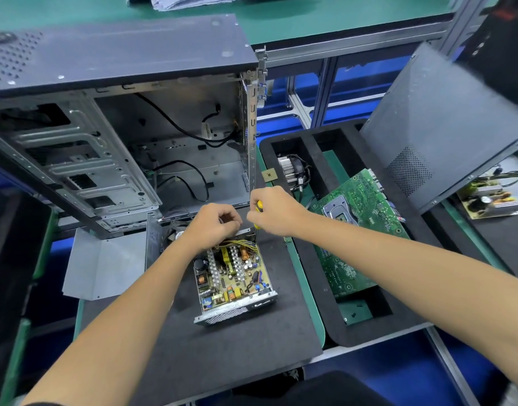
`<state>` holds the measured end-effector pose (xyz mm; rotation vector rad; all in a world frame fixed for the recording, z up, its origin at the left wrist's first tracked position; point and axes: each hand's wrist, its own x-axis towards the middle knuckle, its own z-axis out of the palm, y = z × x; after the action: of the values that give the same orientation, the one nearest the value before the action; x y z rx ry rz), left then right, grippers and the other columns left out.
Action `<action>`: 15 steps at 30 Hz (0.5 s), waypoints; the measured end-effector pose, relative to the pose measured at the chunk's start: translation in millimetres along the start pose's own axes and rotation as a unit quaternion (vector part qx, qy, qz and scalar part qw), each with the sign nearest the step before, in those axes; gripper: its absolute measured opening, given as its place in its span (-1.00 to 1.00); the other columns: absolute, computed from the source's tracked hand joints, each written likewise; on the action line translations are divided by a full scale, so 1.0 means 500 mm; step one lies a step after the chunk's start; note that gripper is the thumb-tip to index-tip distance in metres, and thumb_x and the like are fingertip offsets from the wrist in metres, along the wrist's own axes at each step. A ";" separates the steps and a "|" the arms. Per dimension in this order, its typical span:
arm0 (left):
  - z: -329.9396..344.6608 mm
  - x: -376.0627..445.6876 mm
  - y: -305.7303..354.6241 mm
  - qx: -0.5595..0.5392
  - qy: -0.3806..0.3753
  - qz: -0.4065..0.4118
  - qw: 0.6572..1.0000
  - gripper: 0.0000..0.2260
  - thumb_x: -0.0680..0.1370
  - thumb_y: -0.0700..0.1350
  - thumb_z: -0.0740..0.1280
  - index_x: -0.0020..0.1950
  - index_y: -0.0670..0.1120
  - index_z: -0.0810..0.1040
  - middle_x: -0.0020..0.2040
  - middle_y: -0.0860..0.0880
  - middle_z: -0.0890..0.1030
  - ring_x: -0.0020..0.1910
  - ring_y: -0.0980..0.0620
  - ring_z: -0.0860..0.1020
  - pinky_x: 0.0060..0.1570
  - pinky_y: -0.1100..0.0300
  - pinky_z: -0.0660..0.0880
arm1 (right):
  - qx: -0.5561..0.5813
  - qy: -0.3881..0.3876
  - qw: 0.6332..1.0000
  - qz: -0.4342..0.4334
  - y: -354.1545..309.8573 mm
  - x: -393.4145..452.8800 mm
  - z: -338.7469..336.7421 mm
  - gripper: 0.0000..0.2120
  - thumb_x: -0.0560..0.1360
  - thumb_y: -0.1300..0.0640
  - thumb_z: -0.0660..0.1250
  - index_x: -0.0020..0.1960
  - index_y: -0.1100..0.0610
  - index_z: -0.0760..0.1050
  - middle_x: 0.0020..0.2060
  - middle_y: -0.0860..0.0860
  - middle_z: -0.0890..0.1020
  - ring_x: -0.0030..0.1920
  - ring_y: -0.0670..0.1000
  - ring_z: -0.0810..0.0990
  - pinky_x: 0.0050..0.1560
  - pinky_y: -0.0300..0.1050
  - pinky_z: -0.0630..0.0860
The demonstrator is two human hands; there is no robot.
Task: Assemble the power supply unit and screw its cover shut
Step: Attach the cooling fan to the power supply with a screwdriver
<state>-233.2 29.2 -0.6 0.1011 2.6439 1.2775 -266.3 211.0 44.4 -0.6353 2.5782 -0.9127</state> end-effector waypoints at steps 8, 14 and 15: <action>-0.002 -0.001 0.004 -0.013 0.004 -0.005 1.000 -0.83 0.48 -0.29 0.36 -0.26 -0.07 0.59 -0.43 0.09 0.57 -0.50 0.24 0.46 -0.43 0.42 0.35 | -0.009 -0.012 1.000 0.004 0.003 0.005 0.009 -0.91 0.44 0.10 0.30 -0.20 0.10 0.45 -0.36 -0.06 0.48 -0.45 -0.07 0.45 -0.43 -0.17 0.36; 0.000 0.001 0.005 -0.002 -0.002 -0.008 1.000 -0.81 0.48 -0.27 0.36 -0.28 -0.03 0.57 -0.41 0.09 0.56 -0.48 0.24 0.44 -0.38 0.36 0.37 | -0.024 -0.025 0.999 0.004 0.003 0.008 0.008 -0.86 0.44 0.10 0.31 -0.26 0.02 0.39 -0.31 -0.06 0.45 -0.43 -0.09 0.37 -0.44 -0.18 0.21; 0.000 0.001 0.005 -0.002 -0.002 -0.009 1.000 -0.81 0.48 -0.27 0.36 -0.28 -0.03 0.57 -0.41 0.08 0.56 -0.48 0.24 0.44 -0.37 0.34 0.37 | -0.025 -0.026 0.999 0.002 0.003 0.009 0.008 -0.86 0.44 0.10 0.31 -0.26 0.03 0.39 -0.30 -0.06 0.46 -0.41 -0.08 0.37 -0.43 -0.17 0.22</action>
<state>-233.9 31.0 1.2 0.0804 2.6330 1.2743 -268.6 207.7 40.0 -0.6577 2.5631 -0.8220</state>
